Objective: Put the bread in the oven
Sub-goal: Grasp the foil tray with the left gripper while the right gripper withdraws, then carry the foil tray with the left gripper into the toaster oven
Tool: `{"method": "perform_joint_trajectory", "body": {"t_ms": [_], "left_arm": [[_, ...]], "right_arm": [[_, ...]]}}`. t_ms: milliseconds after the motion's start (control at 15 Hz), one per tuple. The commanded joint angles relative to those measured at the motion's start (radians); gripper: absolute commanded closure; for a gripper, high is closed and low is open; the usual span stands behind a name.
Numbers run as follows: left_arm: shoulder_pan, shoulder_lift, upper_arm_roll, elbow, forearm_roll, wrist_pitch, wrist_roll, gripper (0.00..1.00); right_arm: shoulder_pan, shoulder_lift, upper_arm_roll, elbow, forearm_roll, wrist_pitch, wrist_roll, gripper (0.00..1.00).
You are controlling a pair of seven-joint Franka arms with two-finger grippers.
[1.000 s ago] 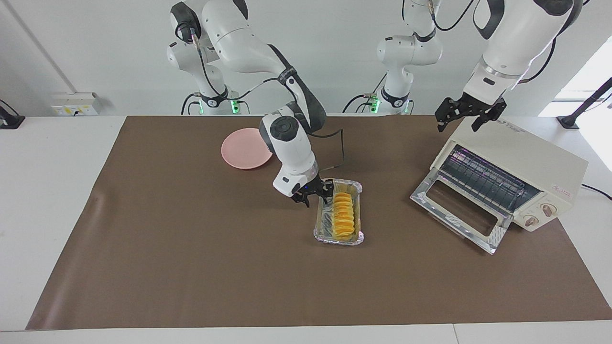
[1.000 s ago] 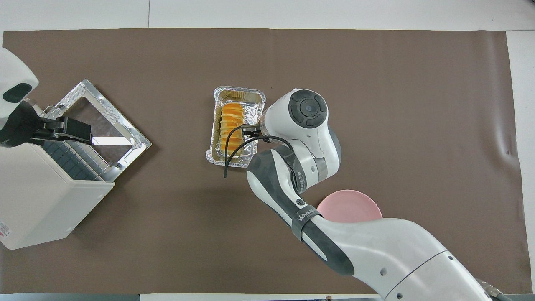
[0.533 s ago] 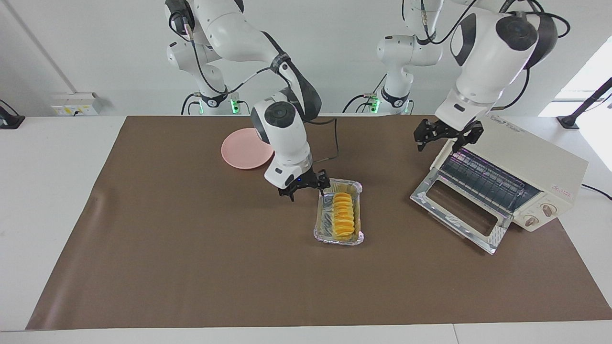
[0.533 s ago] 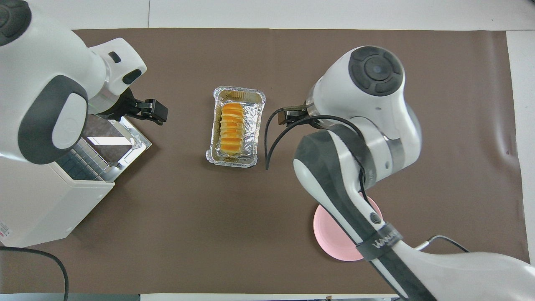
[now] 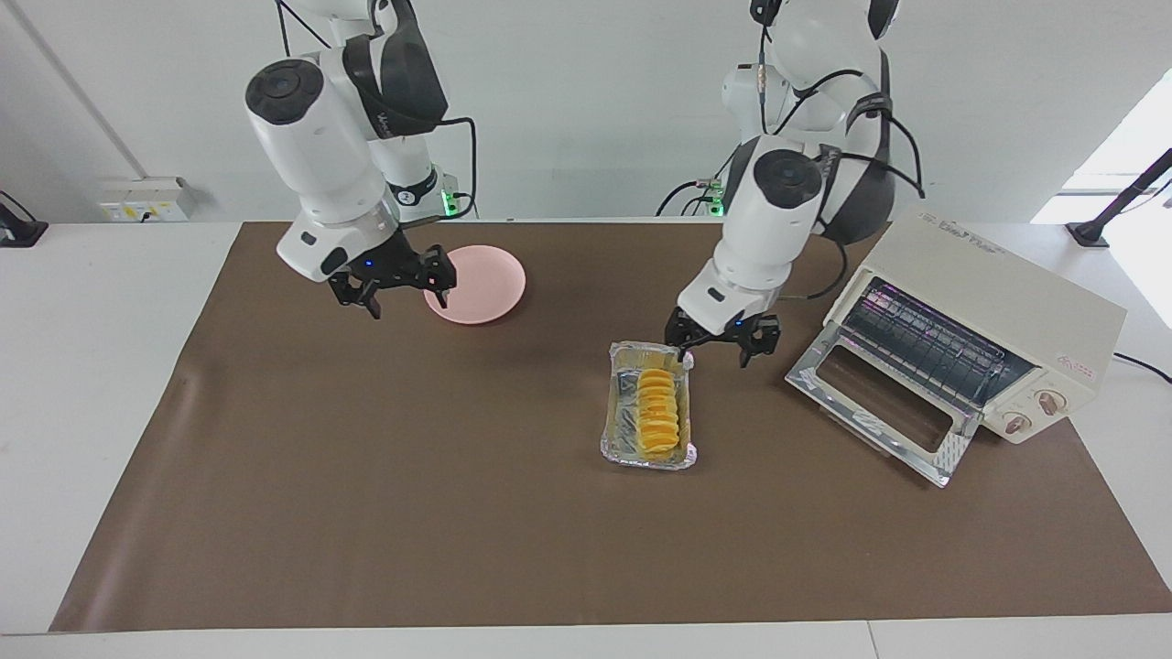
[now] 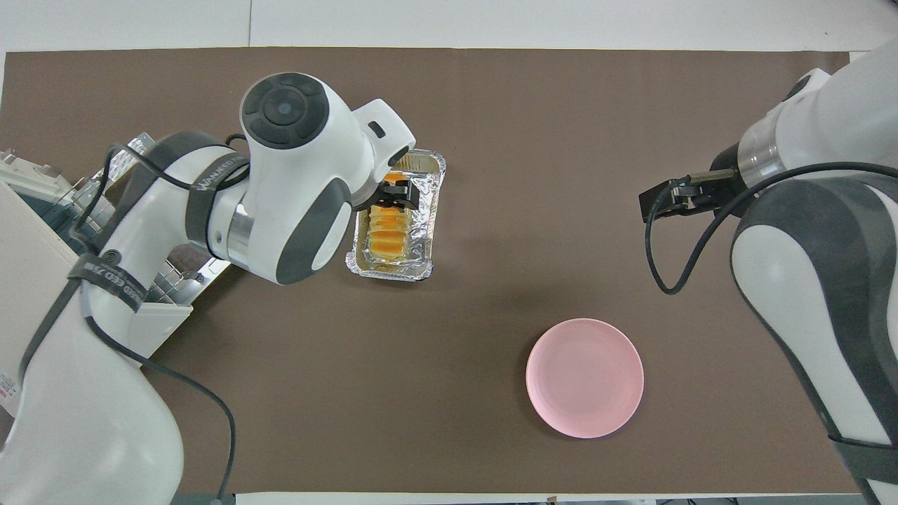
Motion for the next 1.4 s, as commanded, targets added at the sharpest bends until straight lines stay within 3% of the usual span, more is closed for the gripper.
{"method": "perform_joint_trajectory", "body": {"t_ms": [0, 133, 467, 533, 600, 667, 733, 933, 1067, 1333], "left_arm": [[-0.100, 0.102, 0.019, 0.016, 0.004, 0.122, -0.093, 0.00], [-0.116, 0.153, 0.019, 0.015, 0.010, 0.176, -0.098, 0.00], [-0.139, 0.159, 0.019, -0.022, 0.010, 0.200, -0.101, 0.00], [-0.137, 0.159, 0.017, -0.022, 0.009, 0.199, -0.104, 0.24], [-0.137, 0.159, 0.019, -0.021, 0.005, 0.194, -0.119, 0.54], [-0.137, 0.158, 0.019, -0.019, 0.004, 0.188, -0.141, 0.91], [-0.134, 0.158, 0.017, -0.019, 0.004, 0.188, -0.141, 1.00], [-0.116, 0.159, 0.022, 0.010, -0.025, 0.156, -0.141, 1.00], [-0.114, 0.179, 0.048, 0.089, -0.057, 0.057, -0.148, 1.00], [-0.075, 0.262, 0.192, 0.430, -0.064, -0.238, -0.185, 1.00]], "right_arm": [[-0.039, -0.066, 0.015, -0.043, -0.020, -0.047, -0.013, 0.00], [-0.060, -0.077, 0.015, -0.042, -0.039, -0.069, -0.014, 0.00], [-0.095, -0.085, 0.015, -0.002, -0.063, -0.066, -0.013, 0.00], [-0.100, -0.097, 0.015, 0.003, -0.065, -0.067, -0.011, 0.00], [-0.105, -0.111, 0.015, 0.000, -0.065, -0.069, -0.008, 0.00], [-0.109, -0.120, 0.015, -0.002, -0.065, -0.070, -0.008, 0.00], [-0.115, -0.129, 0.015, -0.001, -0.063, -0.070, -0.011, 0.00], [-0.143, -0.131, 0.015, 0.006, -0.062, -0.069, -0.013, 0.00], [-0.155, -0.131, 0.013, 0.007, -0.050, -0.119, -0.014, 0.00], [-0.161, -0.106, 0.015, 0.049, -0.063, -0.179, -0.014, 0.00]]}}
